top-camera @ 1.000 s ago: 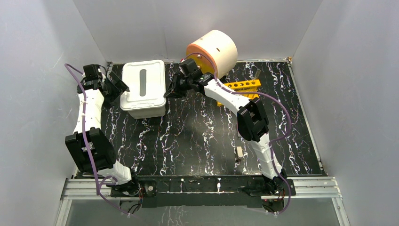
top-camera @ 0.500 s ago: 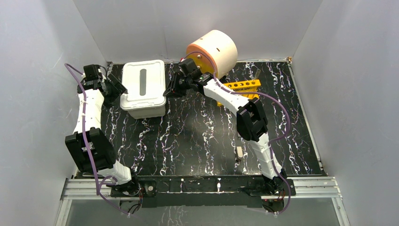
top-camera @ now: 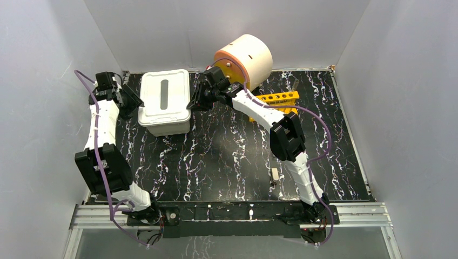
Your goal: Organize the chemistry lab equipment
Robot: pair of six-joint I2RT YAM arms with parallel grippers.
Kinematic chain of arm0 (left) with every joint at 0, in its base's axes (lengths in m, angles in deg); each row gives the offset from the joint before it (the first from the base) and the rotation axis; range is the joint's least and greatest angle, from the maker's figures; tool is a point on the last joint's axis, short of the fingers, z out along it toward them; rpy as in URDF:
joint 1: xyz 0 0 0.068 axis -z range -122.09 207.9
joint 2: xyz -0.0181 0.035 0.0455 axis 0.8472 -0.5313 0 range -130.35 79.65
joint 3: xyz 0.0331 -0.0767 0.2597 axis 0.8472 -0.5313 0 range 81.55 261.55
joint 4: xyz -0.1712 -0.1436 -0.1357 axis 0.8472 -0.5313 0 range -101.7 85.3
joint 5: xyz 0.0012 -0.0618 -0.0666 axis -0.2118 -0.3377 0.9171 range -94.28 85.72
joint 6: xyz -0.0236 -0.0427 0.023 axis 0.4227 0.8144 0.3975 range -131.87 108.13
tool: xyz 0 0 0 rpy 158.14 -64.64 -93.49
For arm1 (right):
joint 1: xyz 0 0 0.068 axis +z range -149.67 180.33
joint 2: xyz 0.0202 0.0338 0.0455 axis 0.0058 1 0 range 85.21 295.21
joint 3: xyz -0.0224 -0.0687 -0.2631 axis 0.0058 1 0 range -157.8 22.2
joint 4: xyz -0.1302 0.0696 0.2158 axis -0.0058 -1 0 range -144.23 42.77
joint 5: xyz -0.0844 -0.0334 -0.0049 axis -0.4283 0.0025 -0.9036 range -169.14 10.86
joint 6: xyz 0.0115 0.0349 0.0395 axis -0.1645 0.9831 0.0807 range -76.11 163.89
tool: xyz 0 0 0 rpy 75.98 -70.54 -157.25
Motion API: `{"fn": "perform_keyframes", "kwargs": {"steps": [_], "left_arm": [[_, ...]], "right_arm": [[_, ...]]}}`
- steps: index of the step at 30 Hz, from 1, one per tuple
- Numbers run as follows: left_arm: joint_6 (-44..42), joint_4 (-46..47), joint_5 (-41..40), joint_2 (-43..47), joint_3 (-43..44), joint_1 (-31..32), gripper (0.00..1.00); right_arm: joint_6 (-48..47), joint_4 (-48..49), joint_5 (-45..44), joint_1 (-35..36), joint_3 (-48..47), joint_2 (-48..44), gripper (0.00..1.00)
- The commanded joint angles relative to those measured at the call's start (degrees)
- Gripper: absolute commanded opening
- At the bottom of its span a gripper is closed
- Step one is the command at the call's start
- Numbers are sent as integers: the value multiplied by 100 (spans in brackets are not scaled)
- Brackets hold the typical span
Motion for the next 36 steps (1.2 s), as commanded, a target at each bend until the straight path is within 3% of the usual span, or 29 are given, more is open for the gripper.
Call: {"fn": "perform_keyframes", "kwargs": {"steps": [1,4,14,20,24,29,33,36], "left_arm": [[-58,-41,-31,-116,93,-20,55],[9,-26,-131,-174,16,-16,59],[45,-76,-153,-545,-42,-16,58],[-50,-305,-196,-678,481,28,56],[-194,-518,-134,-573,1086,134,60],[-463,-530,300,-206,1364,317,71],[-749,-350,512,346,1109,826,97],[-750,40,881,861,600,1100,98]], "right_arm": [[24,-413,-452,20,-251,126,38],[104,-695,-619,17,-289,175,39],[108,-1715,-987,26,-1133,609,44],[-568,-1393,-529,26,-2158,711,48],[-1015,-1098,-505,30,-2138,203,58],[-1644,-738,-876,27,-831,-1122,67],[-1965,-515,-1465,26,995,-2599,70],[-2134,-483,-2345,24,2176,-3726,72]]}}
